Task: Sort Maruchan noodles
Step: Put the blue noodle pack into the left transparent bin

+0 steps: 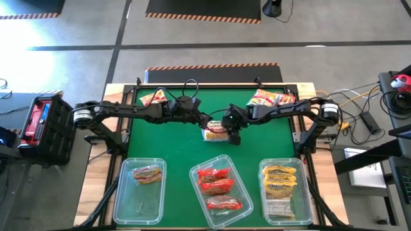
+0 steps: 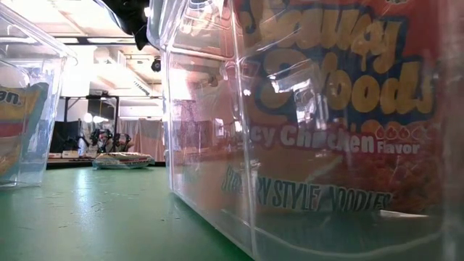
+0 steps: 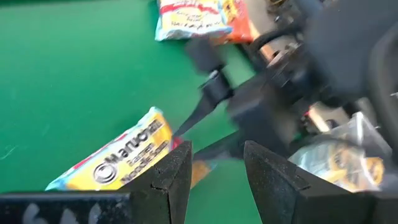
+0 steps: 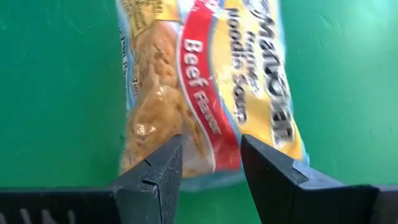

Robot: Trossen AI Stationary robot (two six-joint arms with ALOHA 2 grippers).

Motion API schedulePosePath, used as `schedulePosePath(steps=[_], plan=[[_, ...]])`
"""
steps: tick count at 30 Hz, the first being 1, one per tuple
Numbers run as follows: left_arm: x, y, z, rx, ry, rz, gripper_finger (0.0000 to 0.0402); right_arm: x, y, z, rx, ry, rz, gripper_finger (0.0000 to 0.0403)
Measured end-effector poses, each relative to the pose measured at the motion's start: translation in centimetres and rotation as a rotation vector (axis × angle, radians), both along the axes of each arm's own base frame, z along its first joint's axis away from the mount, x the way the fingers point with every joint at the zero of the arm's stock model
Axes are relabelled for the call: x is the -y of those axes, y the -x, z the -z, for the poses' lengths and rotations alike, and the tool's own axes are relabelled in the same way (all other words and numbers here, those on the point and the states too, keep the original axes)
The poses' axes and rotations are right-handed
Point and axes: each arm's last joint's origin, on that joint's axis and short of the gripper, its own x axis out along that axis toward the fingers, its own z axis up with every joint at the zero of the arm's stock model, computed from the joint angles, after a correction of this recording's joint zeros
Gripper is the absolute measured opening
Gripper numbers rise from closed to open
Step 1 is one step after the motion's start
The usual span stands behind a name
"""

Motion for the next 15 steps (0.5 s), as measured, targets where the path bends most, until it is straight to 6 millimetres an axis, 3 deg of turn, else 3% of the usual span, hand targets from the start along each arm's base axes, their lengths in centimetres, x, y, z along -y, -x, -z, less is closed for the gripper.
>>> schedulePosePath(steps=[3, 6, 9, 15], plan=[[0.1, 0.2, 0.4, -0.054, -0.006, 0.011, 0.013, -0.1, 0.1, -2.0, -0.011, -0.083, 0.078, 0.0153], [0.1, 0.5, 0.8, -0.108, -0.02, 0.026, 0.013, -0.4, 0.2, -2.8, 0.002, -0.221, 0.104, 0.0153], [-0.1, 0.7, 1.2, -0.155, -0.038, 0.04, 0.013, -0.9, 0.0, -2.6, 0.049, -0.345, 0.098, 0.0153], [-0.7, 1.1, 2.4, -0.229, -0.072, 0.057, 0.013, -1.3, -0.2, -1.0, 0.088, -0.394, 0.14, 0.0153]])
